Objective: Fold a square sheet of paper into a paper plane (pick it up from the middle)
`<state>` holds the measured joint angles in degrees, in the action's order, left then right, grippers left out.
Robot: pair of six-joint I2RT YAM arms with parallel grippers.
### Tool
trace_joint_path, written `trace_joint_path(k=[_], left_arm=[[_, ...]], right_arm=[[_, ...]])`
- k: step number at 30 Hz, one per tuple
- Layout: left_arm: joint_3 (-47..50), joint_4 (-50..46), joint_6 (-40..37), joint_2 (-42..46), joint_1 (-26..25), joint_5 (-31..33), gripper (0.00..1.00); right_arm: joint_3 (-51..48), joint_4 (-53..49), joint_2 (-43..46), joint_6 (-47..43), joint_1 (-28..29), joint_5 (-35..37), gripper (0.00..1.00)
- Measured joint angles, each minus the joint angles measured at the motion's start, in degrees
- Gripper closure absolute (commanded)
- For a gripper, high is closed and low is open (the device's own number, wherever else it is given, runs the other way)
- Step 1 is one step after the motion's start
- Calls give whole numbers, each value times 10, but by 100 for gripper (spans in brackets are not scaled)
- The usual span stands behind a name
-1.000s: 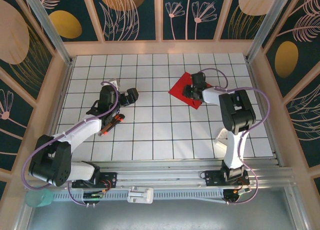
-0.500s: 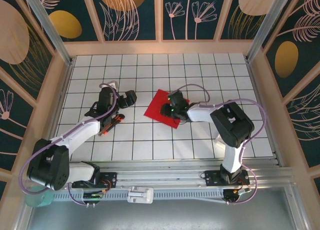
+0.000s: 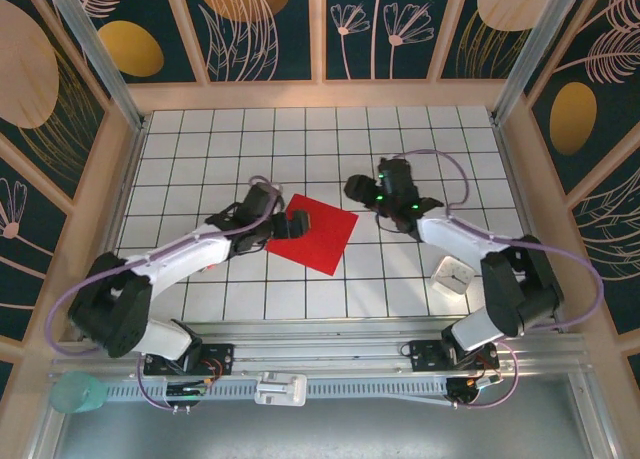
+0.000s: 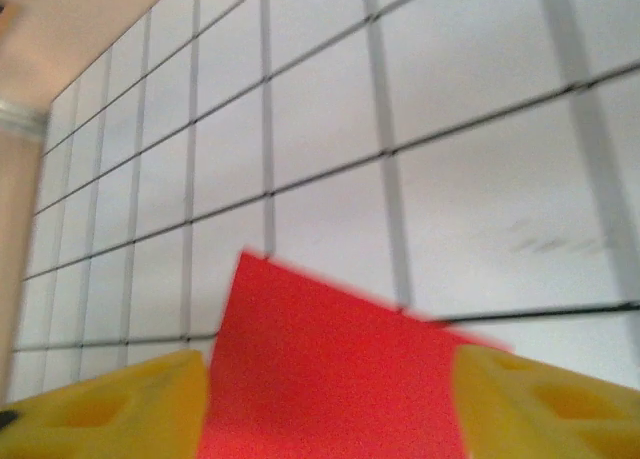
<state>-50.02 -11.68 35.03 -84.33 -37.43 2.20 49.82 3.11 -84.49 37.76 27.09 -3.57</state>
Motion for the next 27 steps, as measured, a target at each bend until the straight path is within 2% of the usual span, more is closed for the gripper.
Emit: trace_joint_path(k=[2, 4, 10, 16, 27], left_arm=[[-41, -35, -12, -42, -21, 0, 1], [-79, -63, -24, -80, -31, 0, 1], [-186, -138, -65, -181, -38, 0, 1], [-259, -204, -99, -262, -45, 2, 1], [-326, -261, -115, -323, -54, -2, 1]], right_arm=[[-13, -14, 16, -23, -28, 11, 7], [-24, -27, 26, -50, -43, 18, 1], [-52, -36, 54, -102, -75, 16, 1], [-86, -18, 69, -109, -111, 0, 1], [-118, 12, 69, -109, -136, -30, 1]])
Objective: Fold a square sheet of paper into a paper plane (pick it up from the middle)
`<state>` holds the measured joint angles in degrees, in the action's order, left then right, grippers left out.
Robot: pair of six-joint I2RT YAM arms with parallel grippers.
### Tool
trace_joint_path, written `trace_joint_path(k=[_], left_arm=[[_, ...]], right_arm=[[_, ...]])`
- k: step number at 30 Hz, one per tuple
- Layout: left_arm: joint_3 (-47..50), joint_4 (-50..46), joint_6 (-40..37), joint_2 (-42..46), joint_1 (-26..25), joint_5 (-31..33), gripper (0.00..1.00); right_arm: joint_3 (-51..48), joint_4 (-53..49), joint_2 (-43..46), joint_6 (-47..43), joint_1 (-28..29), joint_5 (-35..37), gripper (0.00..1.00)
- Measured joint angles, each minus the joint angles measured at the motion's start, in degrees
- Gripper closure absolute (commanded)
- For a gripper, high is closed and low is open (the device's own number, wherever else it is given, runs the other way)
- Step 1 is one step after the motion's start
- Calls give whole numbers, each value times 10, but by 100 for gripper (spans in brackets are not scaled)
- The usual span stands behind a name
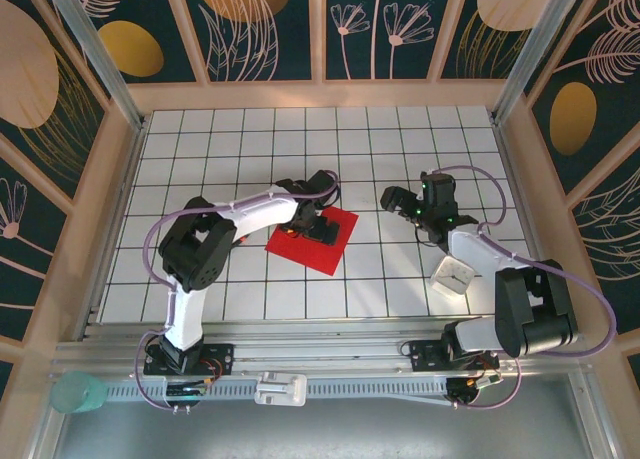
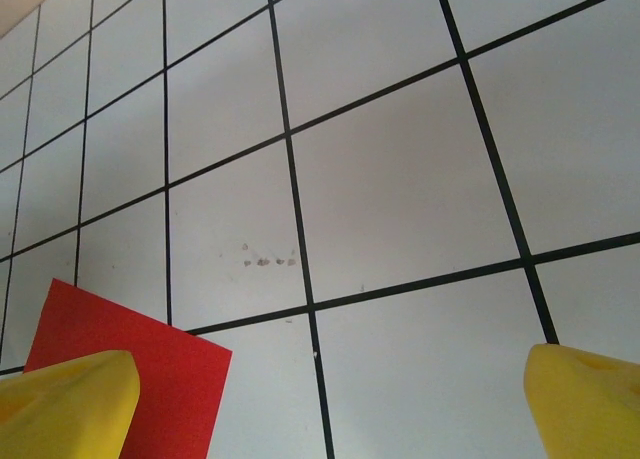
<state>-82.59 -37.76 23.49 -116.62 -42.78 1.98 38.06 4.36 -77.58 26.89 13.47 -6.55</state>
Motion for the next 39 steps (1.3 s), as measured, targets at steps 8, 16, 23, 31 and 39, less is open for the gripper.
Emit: trace_joint_path(k=[8, 16, 23, 31, 39], left_arm=[[-22, -17, -10, -27, 0, 4, 1], [-21, -15, -10, -27, 0, 4, 8], [-21, -14, -12, -27, 0, 2, 14], [-10, 2, -12, -23, 0, 2, 27], [44, 60, 7, 14, 0, -33, 56]], right_arm=[[-17, 13, 1, 0, -2, -11, 1], [-21, 15, 6, 2, -2, -15, 1], [-21, 15, 6, 5, -2, -26, 1], [-21, 15, 6, 7, -3, -29, 1], [-21, 17, 5, 10, -3, -37, 1]])
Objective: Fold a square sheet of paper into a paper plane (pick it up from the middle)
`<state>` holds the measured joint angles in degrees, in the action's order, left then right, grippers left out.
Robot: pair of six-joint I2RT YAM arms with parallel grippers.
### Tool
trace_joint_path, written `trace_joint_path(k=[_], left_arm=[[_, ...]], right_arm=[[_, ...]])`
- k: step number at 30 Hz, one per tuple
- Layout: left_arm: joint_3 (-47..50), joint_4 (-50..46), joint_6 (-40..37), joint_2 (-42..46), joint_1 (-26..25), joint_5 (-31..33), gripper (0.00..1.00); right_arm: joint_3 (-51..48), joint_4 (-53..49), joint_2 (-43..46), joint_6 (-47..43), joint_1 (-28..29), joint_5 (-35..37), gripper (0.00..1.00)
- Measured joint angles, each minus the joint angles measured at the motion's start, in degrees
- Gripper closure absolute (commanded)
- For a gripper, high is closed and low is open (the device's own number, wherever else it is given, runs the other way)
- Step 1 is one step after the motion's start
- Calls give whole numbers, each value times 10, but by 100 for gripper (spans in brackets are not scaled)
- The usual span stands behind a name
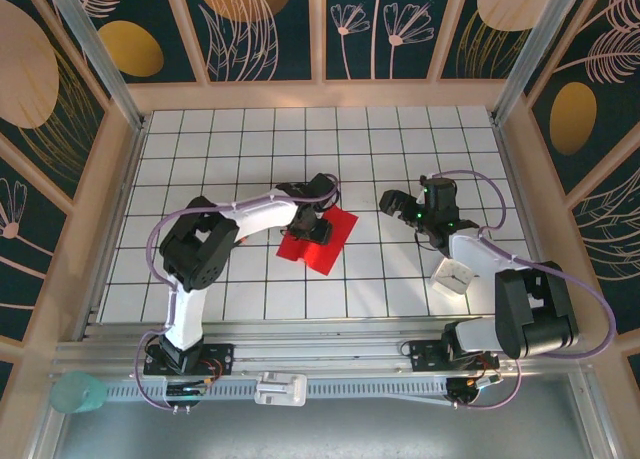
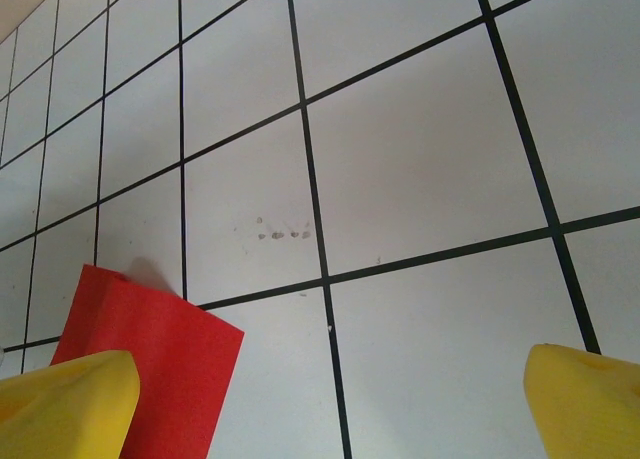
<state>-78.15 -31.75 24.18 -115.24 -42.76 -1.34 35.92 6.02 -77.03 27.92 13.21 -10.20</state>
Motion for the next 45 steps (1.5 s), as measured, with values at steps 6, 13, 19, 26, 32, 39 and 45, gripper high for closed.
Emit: trace_joint_path(k=[6, 13, 19, 26, 32, 39, 45], left_arm=[[128, 172, 60, 101, 0, -139, 72], [348, 594, 289, 254, 38, -304, 76], [394, 658, 343, 231, 60, -323, 74], [426, 671, 362, 186, 60, -324, 76], [442, 671, 360, 177, 60, -311, 76], [453, 670, 348, 172, 60, -299, 74], [453, 647, 329, 154, 60, -292, 67]], right_arm=[[1, -2, 0, -2, 0, -2, 1], [3, -38, 68, -20, -6, -23, 2], [-6, -18, 123, -16, -3, -136, 9], [-58, 25, 82, 34, 77, -186, 29], [-65, 94, -12, 88, 132, -184, 49], [-48, 163, -122, 122, 163, -184, 62], [-29, 206, -183, 136, 173, -184, 72]])
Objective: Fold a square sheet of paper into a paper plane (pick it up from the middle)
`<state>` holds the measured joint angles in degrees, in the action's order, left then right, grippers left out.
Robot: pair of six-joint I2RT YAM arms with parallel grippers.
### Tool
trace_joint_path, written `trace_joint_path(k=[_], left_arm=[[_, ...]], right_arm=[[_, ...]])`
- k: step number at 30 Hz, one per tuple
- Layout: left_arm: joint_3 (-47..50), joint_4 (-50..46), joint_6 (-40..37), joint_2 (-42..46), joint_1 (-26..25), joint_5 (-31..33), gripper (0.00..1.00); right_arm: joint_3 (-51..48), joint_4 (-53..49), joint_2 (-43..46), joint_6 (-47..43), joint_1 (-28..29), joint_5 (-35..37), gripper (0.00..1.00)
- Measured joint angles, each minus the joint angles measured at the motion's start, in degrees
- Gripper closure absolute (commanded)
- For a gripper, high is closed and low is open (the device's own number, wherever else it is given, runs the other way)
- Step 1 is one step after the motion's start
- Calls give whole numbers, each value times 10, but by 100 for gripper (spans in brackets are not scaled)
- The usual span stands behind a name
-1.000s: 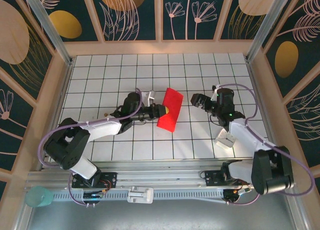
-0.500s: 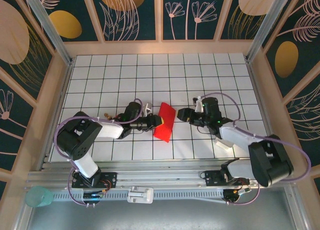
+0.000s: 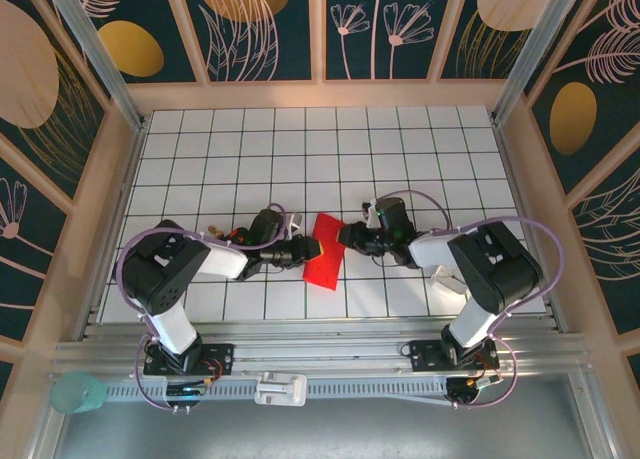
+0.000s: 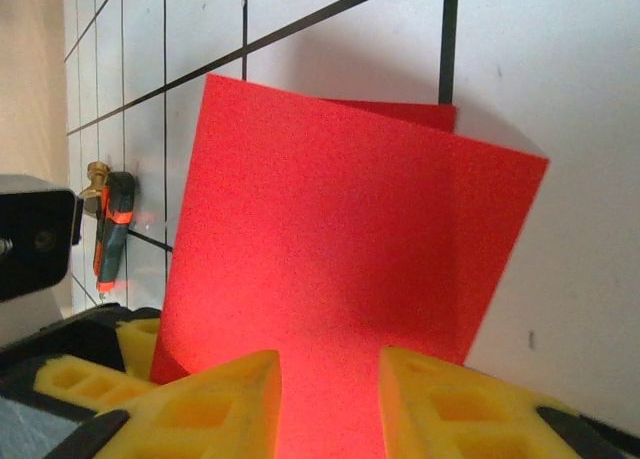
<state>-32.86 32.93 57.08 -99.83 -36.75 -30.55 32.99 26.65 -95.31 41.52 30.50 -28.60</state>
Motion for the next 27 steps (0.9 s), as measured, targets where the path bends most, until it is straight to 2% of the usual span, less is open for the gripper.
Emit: trace_joint_path(k=[5, 16, 20, 27], left_arm=[[-7, -19, -20, 2, -1, 3, 58], [-48, -105, -77, 20, -12, 14, 30], [-63, -150, -100, 31, -11, 42, 26], [-87, -208, -125, 32, -11, 69, 25]], right_arm=[[3, 23, -30, 11, 1, 0, 75], [7, 46, -46, 15, 2, 0, 78], [8, 51, -50, 15, 6, 2, 79], [11, 60, -56, 15, 11, 2, 81]])
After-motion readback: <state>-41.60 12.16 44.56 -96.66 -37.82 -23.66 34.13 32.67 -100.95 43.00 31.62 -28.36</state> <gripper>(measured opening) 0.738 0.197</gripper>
